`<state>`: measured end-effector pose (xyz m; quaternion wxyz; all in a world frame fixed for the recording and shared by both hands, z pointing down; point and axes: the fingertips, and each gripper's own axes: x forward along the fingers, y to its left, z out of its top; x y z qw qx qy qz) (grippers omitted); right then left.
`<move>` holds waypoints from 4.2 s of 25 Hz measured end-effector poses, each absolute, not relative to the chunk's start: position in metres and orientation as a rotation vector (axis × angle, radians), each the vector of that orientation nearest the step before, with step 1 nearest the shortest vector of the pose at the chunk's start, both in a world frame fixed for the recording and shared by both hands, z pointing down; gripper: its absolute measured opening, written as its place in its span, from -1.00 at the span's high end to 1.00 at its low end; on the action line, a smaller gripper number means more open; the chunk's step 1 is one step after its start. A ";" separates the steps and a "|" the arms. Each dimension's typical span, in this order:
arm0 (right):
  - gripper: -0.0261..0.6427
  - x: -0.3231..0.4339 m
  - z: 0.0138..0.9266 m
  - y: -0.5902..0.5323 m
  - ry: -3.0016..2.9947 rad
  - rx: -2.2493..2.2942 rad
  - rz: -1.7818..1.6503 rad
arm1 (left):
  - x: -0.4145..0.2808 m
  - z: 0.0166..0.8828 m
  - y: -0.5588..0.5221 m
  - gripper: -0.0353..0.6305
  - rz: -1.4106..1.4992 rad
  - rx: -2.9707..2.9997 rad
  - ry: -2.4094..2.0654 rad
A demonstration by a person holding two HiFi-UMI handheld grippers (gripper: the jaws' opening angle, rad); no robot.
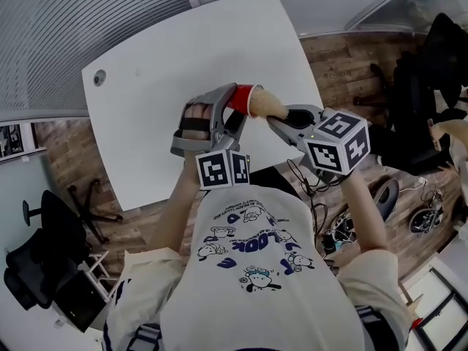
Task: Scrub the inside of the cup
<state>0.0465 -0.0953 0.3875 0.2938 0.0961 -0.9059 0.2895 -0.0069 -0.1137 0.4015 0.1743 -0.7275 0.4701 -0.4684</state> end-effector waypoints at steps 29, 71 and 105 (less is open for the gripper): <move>0.71 0.036 0.401 -0.104 -2.300 0.195 0.452 | 0.006 0.409 -0.115 0.00 -1.417 -1.968 1.109; 0.72 0.020 0.415 -0.083 -2.138 -0.073 -0.358 | 0.008 0.436 -0.082 0.01 -1.433 -2.777 0.962; 0.73 0.017 0.412 -0.060 -1.922 -0.307 -1.290 | 0.022 0.441 -0.051 0.02 -1.369 -3.295 0.592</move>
